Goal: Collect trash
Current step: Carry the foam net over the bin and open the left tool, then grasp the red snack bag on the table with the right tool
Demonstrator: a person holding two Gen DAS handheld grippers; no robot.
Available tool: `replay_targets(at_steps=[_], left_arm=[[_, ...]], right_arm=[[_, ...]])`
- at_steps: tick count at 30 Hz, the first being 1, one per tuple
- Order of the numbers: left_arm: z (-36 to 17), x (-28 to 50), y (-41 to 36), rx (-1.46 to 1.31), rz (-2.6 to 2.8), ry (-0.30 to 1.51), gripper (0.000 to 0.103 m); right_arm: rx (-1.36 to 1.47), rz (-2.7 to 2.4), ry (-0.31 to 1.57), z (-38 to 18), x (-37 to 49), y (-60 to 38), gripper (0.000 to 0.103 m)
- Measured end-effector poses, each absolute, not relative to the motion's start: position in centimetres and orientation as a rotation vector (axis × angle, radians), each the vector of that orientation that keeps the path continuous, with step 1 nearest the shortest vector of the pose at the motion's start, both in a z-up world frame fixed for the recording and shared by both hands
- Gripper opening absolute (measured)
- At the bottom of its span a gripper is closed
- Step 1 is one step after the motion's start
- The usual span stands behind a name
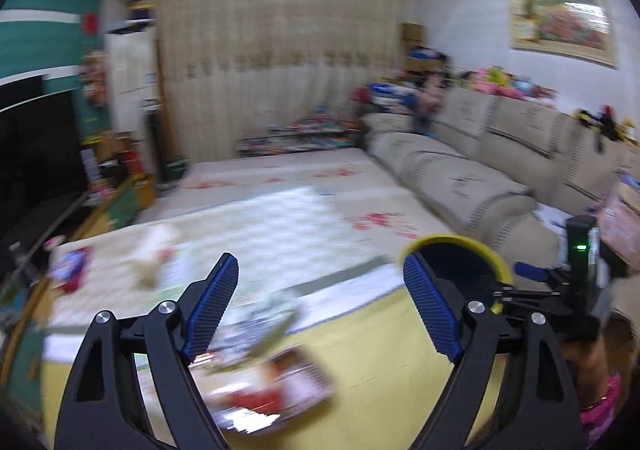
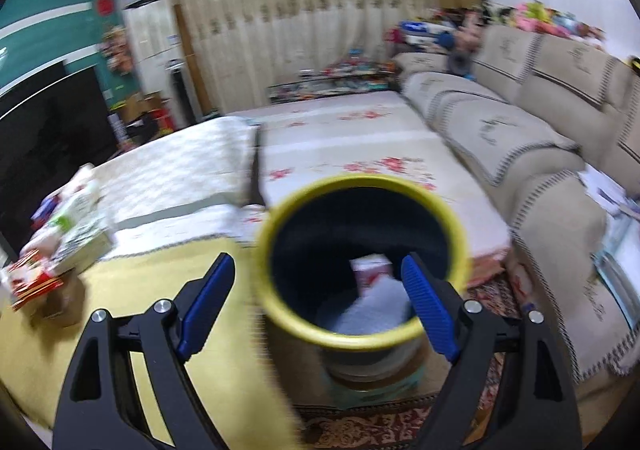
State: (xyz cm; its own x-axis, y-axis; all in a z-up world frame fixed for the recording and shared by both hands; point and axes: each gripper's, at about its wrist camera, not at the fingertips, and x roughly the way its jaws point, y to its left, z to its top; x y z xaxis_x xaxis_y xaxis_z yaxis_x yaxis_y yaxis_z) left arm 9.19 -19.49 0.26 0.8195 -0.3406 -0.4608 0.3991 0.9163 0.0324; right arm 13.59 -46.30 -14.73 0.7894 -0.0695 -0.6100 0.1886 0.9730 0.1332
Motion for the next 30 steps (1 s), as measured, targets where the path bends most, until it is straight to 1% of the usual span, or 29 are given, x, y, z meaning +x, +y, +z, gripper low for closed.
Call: replay_targets(at_steps=[4,5,6,12,13,17,21,30], left_arm=[[0.2,8.0,-12.7,0.072,-0.255,0.465,0.084],[0.2,7.7,-11.1,0.059,-0.221,0.465,0.084],[0.1,7.3,-9.3,0.042,-0.184,0.464,0.084],[-0.6,6.0,-3.6,0.001,-0.081,0.457,0.084],[-0.6,5.7,-2.9,-0.002,-0.07,0.451,0.084],[-0.5,5.6,-1.8,-0.013,-0.065,0.443,0.084],[-0.7,5.7,-1.9,-0.01,-0.065,0.449,0.085],[-1.2,6.7,-1.9,-0.009,-0.07,0.475,0.085]], right_arm=[[0.151,0.004,0.636,-13.6,14.7,-41.2,0.081],[0.151,0.004,0.636,-13.6,14.7,-41.2,0.081],[0.145,0.091,0.636,-13.1,15.4,-38.4,0.081],[0.106,0.343,0.595,-11.1,14.4,-30.9,0.081],[0.106,0.343,0.595,-11.1,14.4,-30.9,0.081],[0.005,0.452,0.574,-10.5,12.9,-26.2,0.081],[-0.075,0.493,0.565,-11.2,12.5,-23.1,0.081],[-0.161,0.389,0.619,-14.3,15.8,-21.1,0.08]])
